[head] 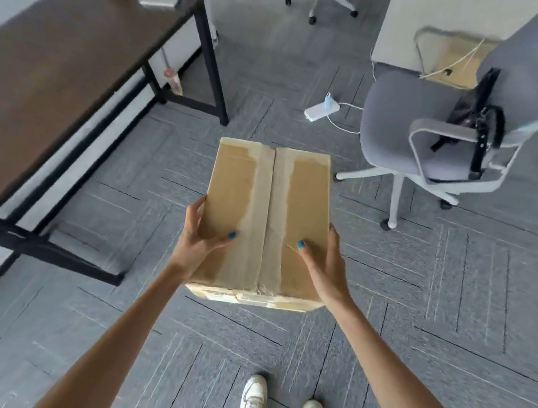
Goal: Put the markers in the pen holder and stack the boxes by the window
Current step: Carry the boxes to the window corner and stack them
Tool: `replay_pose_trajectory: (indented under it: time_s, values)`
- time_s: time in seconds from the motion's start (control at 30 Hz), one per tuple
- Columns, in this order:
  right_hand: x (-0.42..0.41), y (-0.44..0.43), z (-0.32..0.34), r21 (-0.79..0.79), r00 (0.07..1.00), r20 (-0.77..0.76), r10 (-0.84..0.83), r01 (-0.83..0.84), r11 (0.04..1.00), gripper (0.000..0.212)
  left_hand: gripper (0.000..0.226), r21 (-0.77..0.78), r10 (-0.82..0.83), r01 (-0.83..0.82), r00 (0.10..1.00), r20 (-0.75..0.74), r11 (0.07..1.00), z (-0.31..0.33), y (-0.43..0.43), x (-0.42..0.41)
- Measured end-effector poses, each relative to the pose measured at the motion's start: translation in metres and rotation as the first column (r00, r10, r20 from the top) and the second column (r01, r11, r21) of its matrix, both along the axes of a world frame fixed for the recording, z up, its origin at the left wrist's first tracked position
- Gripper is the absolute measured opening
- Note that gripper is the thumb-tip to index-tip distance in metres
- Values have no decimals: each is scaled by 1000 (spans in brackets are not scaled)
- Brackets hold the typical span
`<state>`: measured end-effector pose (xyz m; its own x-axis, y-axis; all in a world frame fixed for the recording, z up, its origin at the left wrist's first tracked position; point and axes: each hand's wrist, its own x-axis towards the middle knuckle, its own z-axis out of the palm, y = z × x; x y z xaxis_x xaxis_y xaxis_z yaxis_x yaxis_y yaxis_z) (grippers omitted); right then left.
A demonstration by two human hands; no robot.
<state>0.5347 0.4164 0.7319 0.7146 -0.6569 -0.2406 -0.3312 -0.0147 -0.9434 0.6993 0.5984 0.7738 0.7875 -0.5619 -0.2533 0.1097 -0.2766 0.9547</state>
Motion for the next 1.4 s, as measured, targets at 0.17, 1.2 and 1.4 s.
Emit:
replay_pose_trajectory:
  time_s: [0.17, 1.2, 1.4]
  values:
    - [21, 31, 70, -39, 992, 0, 129, -129, 991, 71, 81, -3, 139, -139, 990, 20, 990, 73, 50, -6]
    - [-49, 498, 186, -110, 232, -18, 973, -967, 229, 80, 94, -19, 984, -987, 159, 80, 161, 162, 517, -364]
    - [-56, 643, 202, -119, 143, -29, 989, -983, 139, 84, 83, -71, 991, -994, 69, 113, 78, 173, 648, -390]
